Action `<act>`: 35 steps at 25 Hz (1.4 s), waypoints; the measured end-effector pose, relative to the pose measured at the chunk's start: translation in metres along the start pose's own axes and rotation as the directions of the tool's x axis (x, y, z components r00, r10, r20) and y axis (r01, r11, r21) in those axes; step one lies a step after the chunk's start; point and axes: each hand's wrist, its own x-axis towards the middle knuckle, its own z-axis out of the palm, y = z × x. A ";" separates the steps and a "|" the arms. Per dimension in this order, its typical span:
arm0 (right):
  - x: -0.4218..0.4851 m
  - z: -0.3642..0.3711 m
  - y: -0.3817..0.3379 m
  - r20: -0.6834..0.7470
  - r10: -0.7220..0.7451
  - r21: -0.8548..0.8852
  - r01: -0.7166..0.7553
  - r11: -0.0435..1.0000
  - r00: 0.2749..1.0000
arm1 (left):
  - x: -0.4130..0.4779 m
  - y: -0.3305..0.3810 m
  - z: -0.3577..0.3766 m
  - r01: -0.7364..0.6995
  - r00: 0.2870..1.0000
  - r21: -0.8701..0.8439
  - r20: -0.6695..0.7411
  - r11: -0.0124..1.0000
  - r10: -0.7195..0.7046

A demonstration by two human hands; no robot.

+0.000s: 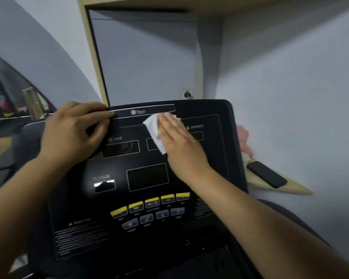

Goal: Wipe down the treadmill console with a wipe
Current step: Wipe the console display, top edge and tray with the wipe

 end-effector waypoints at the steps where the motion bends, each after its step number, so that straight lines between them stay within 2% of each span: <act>1: -0.003 -0.005 0.018 -0.005 0.053 -0.029 -0.053 0.998 0.999 | 0.004 -0.004 0.000 0.016 1.000 0.005 0.007 1.000 -0.016; 3: -0.014 -0.016 0.057 -0.044 0.268 -0.068 -0.271 0.960 0.962 | 0.013 -0.008 0.001 0.070 0.998 -0.007 -0.003 0.998 -0.070; 5: -0.021 -0.024 0.081 -0.065 0.479 -0.062 -0.483 0.873 0.875 | 0.017 -0.008 0.004 0.116 0.993 -0.048 0.002 0.992 -0.116; 7: -0.018 -0.024 0.084 -0.070 0.542 -0.057 -0.546 0.836 0.837 | 0.016 -0.007 0.009 0.114 0.993 -0.057 0.017 0.992 -0.114; 10: -0.003 -0.016 0.058 -0.079 0.454 -0.036 -0.458 0.888 0.888 | 0.014 -0.011 0.013 0.084 0.996 -0.078 -0.026 0.993 -0.086; 12: 0.008 -0.006 0.030 -0.082 0.328 -0.036 -0.332 0.943 0.941 | 0.011 -0.011 0.016 0.070 0.996 -0.078 -0.056 0.995 -0.074; 14: 0.014 0.001 0.011 -0.012 0.149 -0.092 -0.149 0.984 0.989 | 0.010 -0.011 0.016 0.063 0.994 -0.074 -0.081 0.995 -0.069; 15: 0.014 0.002 0.014 0.028 0.067 -0.130 -0.063 0.990 0.997 | 0.010 -0.011 0.016 0.061 0.993 -0.074 -0.092 0.995 -0.068; 16: 0.013 0.000 0.025 0.028 0.053 -0.129 -0.049 0.990 0.998 | 0.010 -0.011 0.017 0.060 0.993 -0.075 -0.097 0.995 -0.067; 18: 0.002 -0.006 0.056 -0.054 0.223 -0.051 -0.226 0.973 0.973 | 0.010 -0.011 0.018 0.064 0.993 -0.072 -0.097 0.995 -0.071; 20: -0.012 -0.012 0.084 -0.128 0.449 0.004 -0.453 0.892 0.884 | 0.010 -0.012 0.020 0.076 0.992 -0.069 -0.096 0.995 -0.082; 22: -0.018 -0.013 0.090 -0.184 0.569 0.026 -0.575 0.818 0.801 | 0.012 -0.012 0.019 0.079 0.994 -0.075 -0.076 0.994 -0.084; 23: -0.015 -0.011 0.084 -0.213 0.576 0.048 -0.580 0.813 0.789 | 0.012 -0.011 0.018 0.074 0.994 -0.077 -0.069 0.994 -0.080; 25: -0.005 -0.002 0.056 -0.219 0.486 0.083 -0.480 0.873 0.846 | 0.012 -0.010 0.018 0.074 0.995 -0.065 -0.057 0.995 -0.078; 28: 0.002 0.016 0.000 -0.148 0.236 0.102 -0.222 0.970 0.960 | 0.012 -0.009 0.013 0.076 0.997 -0.058 -0.022 0.995 -0.078; 30: -0.001 0.018 -0.009 -0.086 0.087 0.069 -0.081 0.994 0.992 | 0.011 -0.009 0.008 0.087 0.996 -0.065 -0.006 0.994 -0.088; 32: -0.008 0.010 0.017 -0.064 0.097 0.046 -0.094 0.995 0.993 | 0.011 -0.007 0.007 0.101 0.995 -0.081 0.022 0.992 -0.099; 35: -0.024 -0.005 0.060 -0.101 0.310 0.038 -0.308 0.951 0.945 | 0.006 -0.012 -0.001 0.127 0.992 -0.145 0.038 0.981 -0.123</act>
